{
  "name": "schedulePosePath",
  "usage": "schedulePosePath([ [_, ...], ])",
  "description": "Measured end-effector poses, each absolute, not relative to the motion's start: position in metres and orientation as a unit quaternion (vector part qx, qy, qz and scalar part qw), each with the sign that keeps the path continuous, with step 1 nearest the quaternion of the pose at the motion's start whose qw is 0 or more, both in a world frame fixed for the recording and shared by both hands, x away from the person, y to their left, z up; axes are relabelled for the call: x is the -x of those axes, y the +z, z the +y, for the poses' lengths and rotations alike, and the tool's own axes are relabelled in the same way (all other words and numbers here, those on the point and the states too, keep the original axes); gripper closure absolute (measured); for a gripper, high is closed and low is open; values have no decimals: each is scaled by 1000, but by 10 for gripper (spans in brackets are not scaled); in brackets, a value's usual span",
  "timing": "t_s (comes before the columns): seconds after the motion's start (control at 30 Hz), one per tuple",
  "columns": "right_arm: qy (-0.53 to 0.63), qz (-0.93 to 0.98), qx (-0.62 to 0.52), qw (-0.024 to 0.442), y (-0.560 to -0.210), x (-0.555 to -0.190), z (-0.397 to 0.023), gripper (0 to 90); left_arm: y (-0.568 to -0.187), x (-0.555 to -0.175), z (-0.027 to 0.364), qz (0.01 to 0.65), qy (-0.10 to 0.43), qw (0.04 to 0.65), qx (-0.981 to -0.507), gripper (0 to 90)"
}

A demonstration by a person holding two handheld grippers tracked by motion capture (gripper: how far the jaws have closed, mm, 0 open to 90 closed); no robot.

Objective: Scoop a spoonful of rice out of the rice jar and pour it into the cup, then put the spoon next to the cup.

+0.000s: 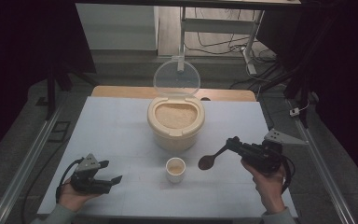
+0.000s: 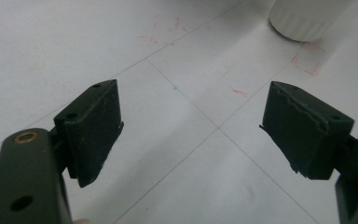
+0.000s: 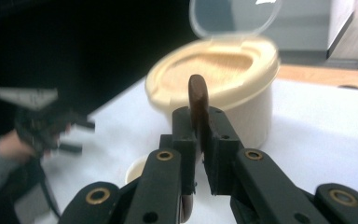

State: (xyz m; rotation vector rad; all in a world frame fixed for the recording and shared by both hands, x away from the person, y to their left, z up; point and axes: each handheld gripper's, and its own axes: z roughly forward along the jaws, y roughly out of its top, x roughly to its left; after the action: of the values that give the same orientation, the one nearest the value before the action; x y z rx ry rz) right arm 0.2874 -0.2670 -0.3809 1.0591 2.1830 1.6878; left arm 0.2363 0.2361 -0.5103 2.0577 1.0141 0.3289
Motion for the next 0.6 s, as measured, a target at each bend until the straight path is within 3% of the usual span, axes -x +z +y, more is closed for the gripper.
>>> schedulePosePath([
  [0.6, 448, 838, -312, 0, -416, -304, -221, 836, -510, -237, 237, 402, 134, 404, -811, 148],
])
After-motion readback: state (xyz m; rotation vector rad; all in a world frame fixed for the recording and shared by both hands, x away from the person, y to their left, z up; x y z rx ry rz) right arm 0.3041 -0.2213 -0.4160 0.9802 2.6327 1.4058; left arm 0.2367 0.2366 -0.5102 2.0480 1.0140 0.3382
